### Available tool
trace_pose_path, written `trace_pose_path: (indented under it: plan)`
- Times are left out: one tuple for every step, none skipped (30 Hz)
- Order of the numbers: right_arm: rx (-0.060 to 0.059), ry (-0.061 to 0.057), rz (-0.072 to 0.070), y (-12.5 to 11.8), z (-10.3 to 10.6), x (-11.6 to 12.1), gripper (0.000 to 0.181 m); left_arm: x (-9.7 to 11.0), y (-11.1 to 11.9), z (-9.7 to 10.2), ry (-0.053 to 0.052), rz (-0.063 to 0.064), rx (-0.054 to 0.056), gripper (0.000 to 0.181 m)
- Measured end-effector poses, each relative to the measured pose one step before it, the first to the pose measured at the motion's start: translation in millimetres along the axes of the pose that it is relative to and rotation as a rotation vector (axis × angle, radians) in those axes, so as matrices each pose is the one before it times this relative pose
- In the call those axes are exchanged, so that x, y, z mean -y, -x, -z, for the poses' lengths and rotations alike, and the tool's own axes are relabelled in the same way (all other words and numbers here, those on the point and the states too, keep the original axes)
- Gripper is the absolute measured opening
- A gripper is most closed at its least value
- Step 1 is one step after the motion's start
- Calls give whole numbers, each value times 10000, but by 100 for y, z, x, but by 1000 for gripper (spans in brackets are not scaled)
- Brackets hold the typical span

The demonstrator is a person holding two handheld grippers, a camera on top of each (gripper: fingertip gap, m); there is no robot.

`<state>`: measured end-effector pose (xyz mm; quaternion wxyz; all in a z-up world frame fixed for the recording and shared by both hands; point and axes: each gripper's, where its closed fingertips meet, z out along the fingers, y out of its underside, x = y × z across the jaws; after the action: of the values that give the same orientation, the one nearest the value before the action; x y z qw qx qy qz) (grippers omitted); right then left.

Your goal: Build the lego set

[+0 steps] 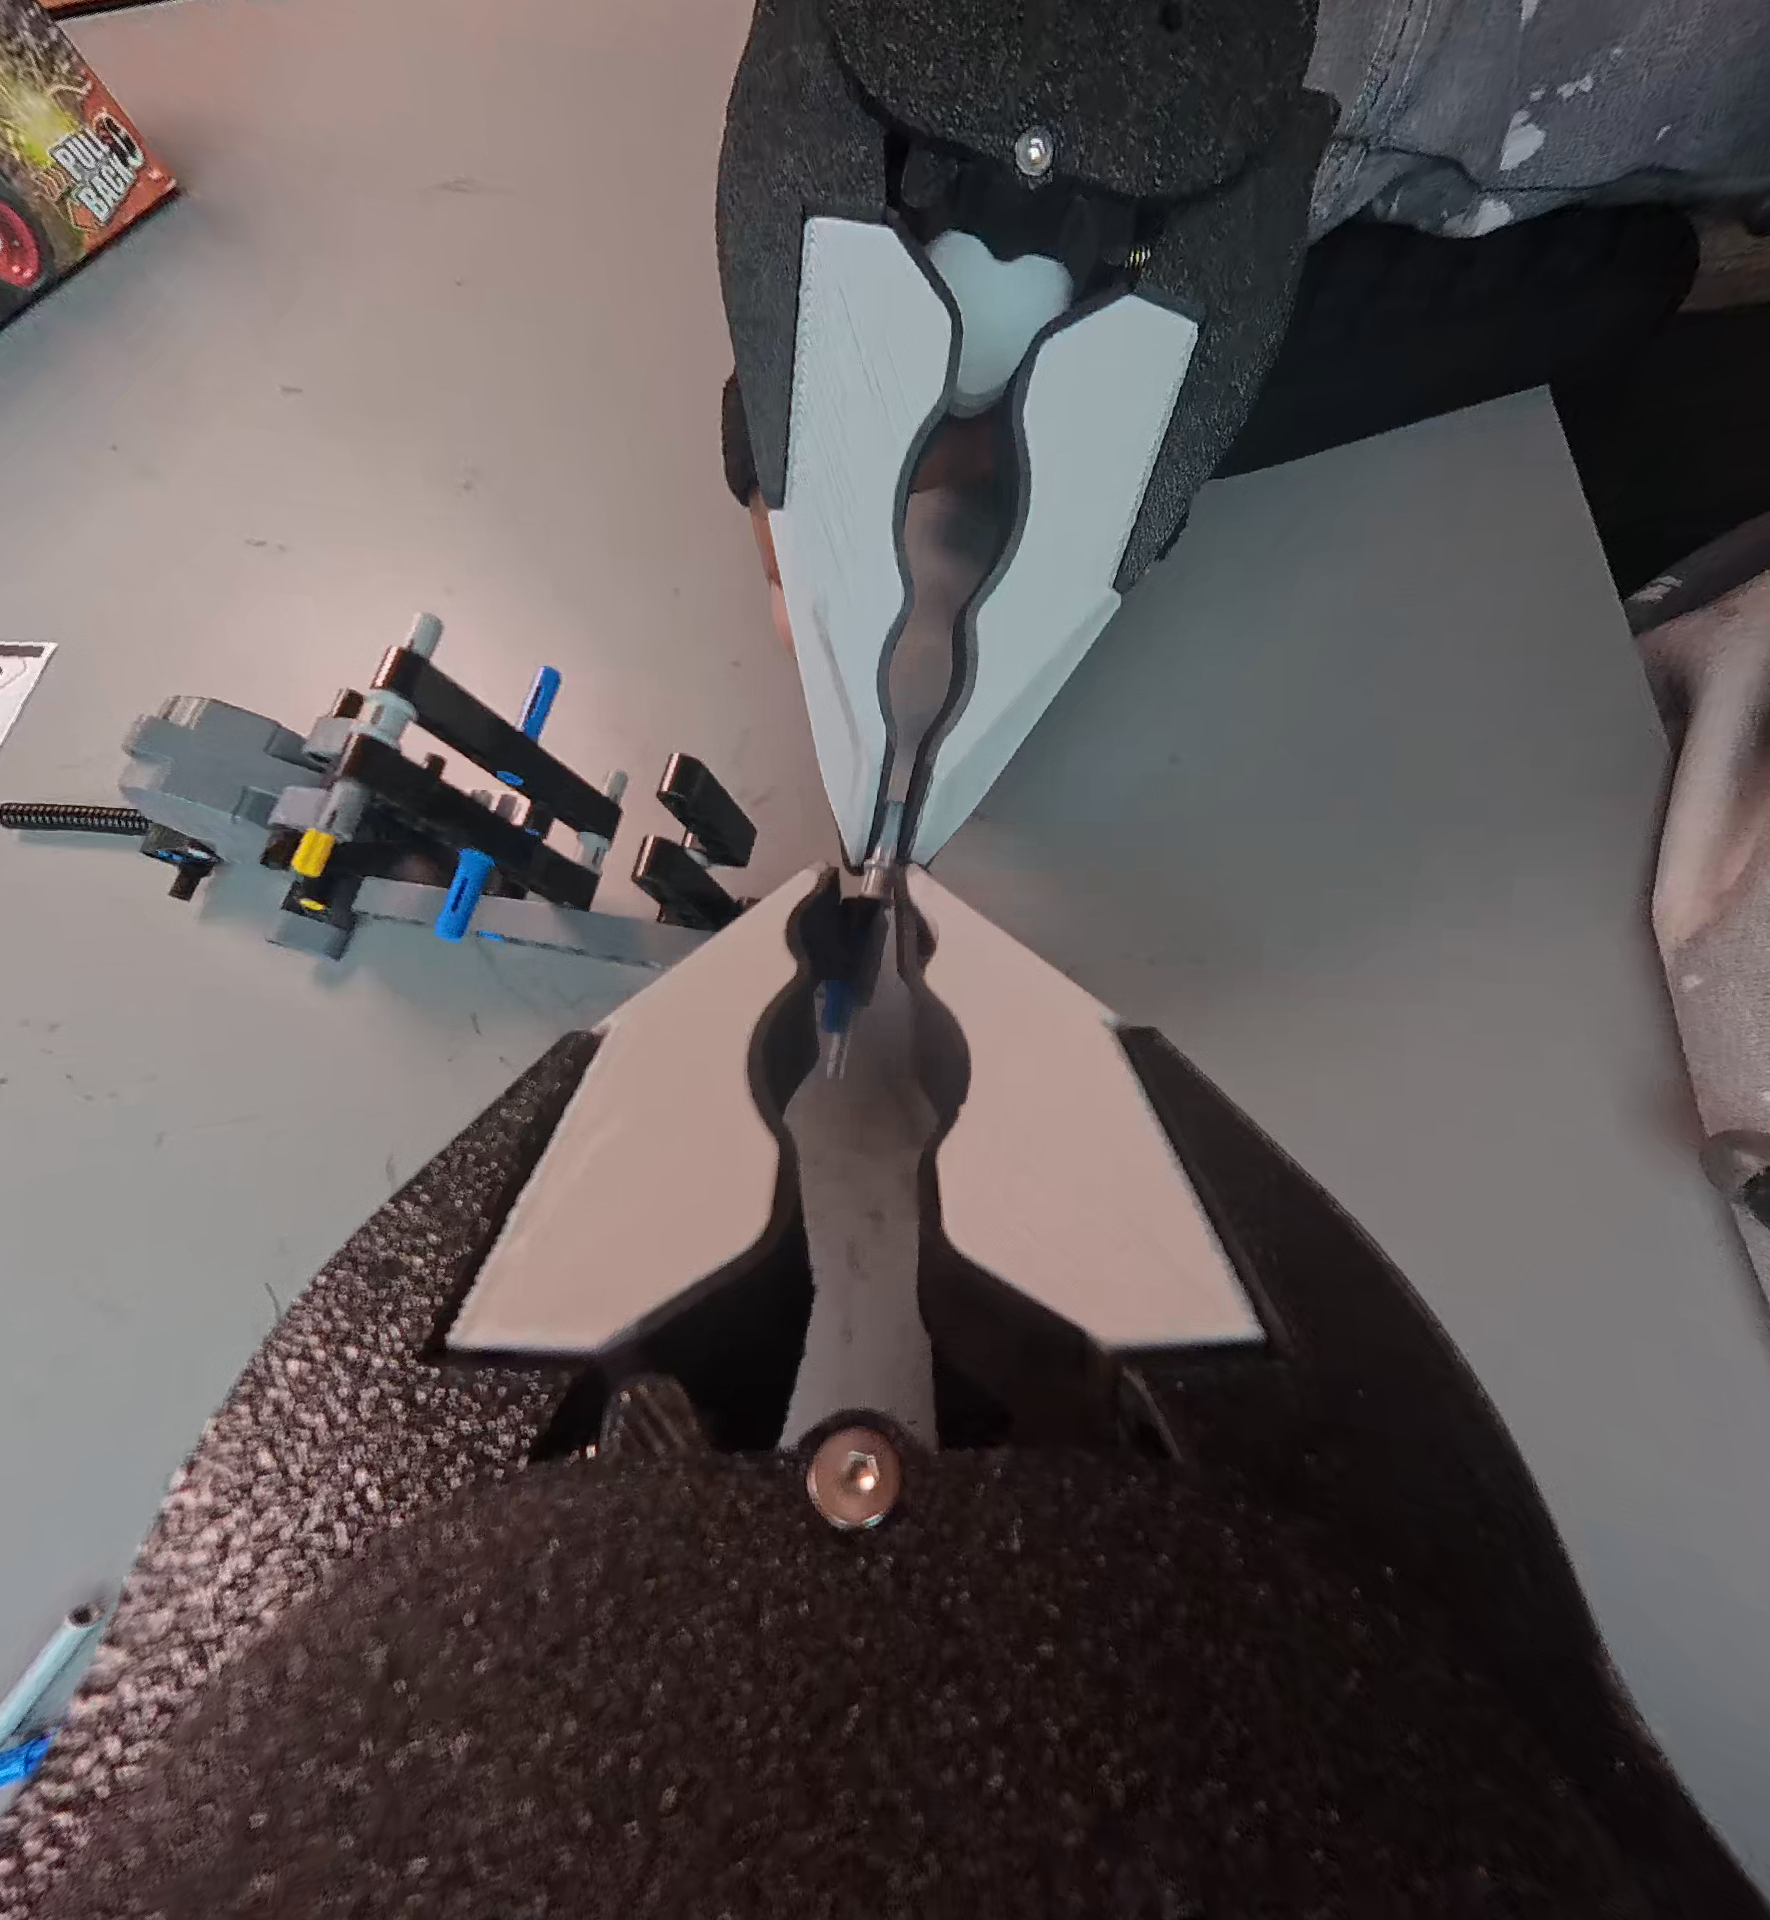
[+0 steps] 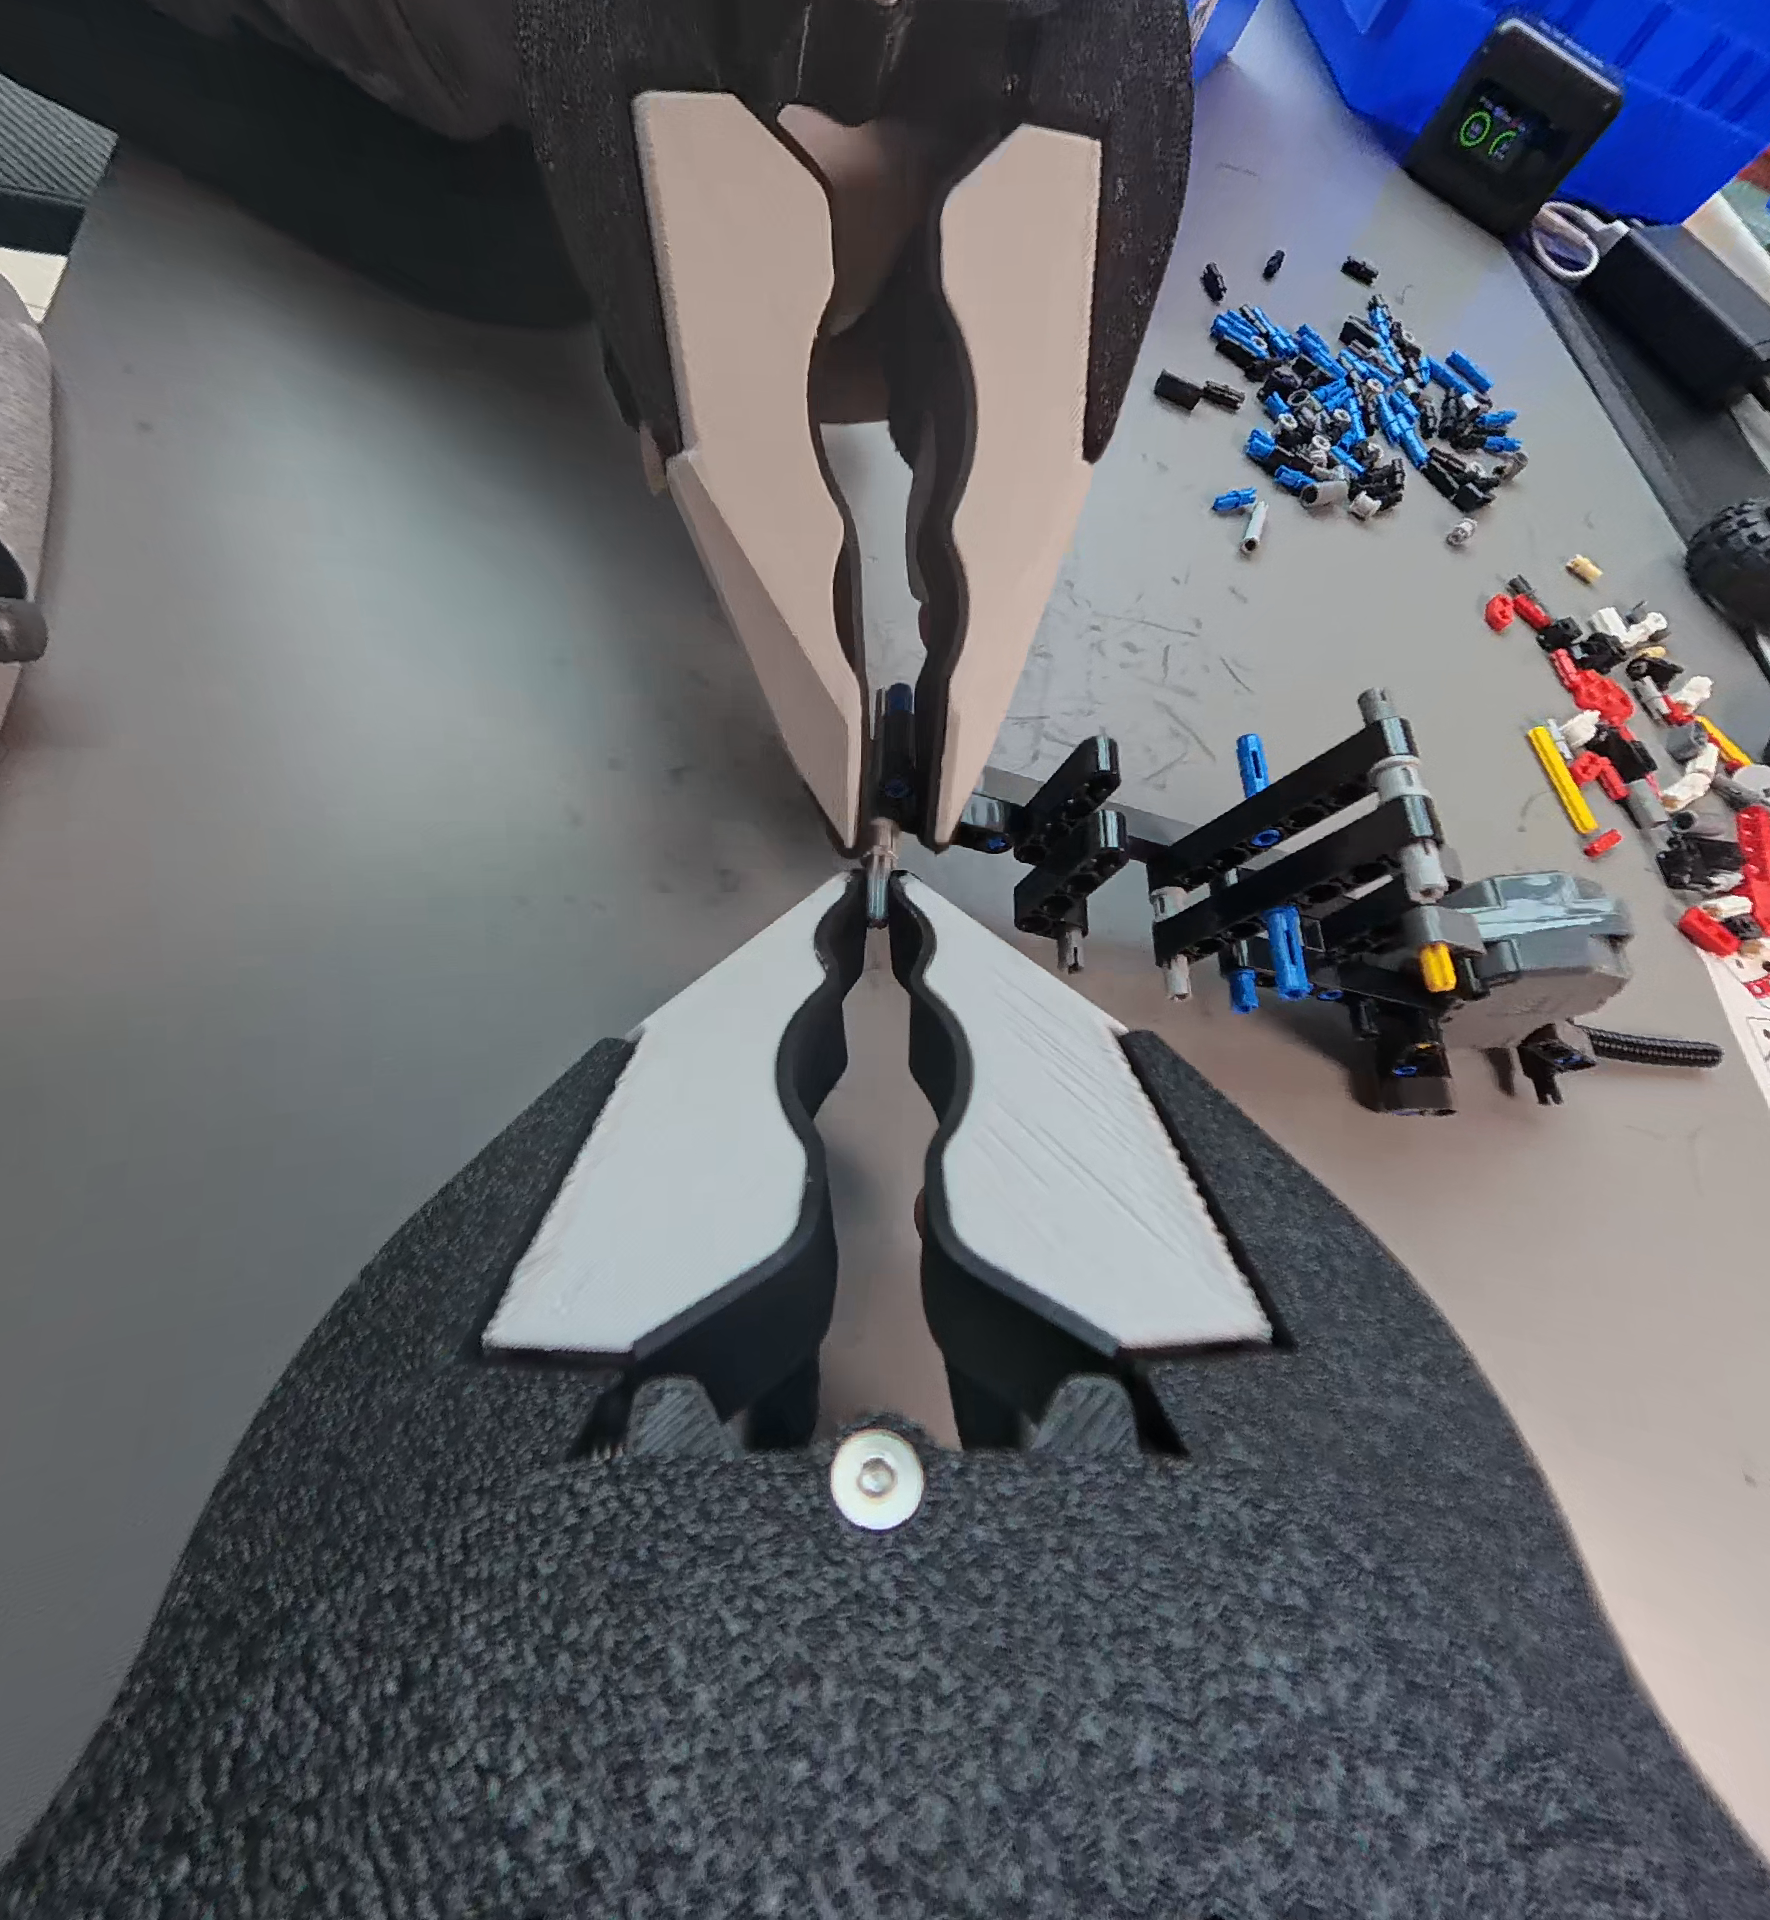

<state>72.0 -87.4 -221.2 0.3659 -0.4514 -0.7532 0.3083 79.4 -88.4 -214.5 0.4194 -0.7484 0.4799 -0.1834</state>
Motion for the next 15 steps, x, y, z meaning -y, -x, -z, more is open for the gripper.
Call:
trace_pose_path:
  plan:
    - [15, 20, 16, 91, -94, 74, 3, 41, -125, -139, 34, -95, -47, 14]
    - [-20, 139, 91, 24, -94, -197, 3, -106, -69, -145, 123, -109, -19, 13]
    - [-56, 73, 71, 0, -64, -152, 3, -145, 6, -127, 125, -104, 26, 13]
    - [3, 49, 32, 50, -1, -81, 3, -67, -52, -86, 72, -78, -14, 13]
    - [2, 8, 12, 40, -2, -14, 3, -12, -61, -36, 51, -69, -21, 13]
    - [-19, 3, 8, -2, 7, 4, 3, -10, -29, 5, 64, -101, 1, 13]
    - [-5, 14, 7, 11, -15, -6, 3, -16, -9, 10, 80, -142, 23, 13]
    - [8, 37, 5, 30, -27, -43, 3, -60, -52, -19, 128, -179, 30, 12]
    - [11, 70, 37, 64, -68, -99, 3, -118, -81, -66, 194, -245, 43, 12]
    - [73, 111, 64, 171, -121, -143, 3, -163, -149, -95, 243, -320, 27, 9]
    - [80, 137, 63, 188, -146, -180, 3, -250, -157, -132, 301, -320, 29, 9]
    - [44, 123, 53, 115, -137, -143, 3, -205, -131, -122, 272, -234, 23, 9]
    - [89, 88, 34, 152, -106, -113, 3, -152, -133, -100, 201, -166, 2, 9]
    - [104, 71, 10, 166, -93, -103, 3, -141, -178, -81, 161, -56, -51, 8]
    - [21, 75, 70, 63, -57, -73, 3, -108, -101, -78, 101, -16, -27, 8]
